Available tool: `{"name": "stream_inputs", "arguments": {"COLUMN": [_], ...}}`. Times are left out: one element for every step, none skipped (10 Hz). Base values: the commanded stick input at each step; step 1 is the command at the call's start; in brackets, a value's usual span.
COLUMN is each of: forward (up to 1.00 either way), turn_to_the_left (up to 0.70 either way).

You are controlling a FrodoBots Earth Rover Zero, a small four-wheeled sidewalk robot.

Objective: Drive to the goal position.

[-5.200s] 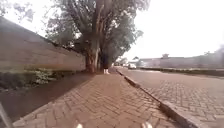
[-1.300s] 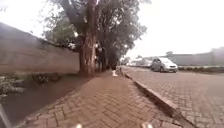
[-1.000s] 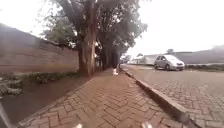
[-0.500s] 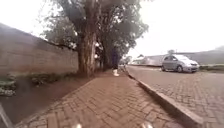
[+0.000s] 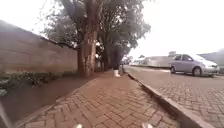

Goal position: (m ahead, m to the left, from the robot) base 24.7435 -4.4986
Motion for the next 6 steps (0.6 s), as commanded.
{"name": "stream_inputs", "arguments": {"forward": [0.50, 0.50, 0.50, 0.50, 0.50, 0.50], "turn_to_the_left": [0.04, 0.04, 0.14, 0.22, 0.17, 0.09]}}
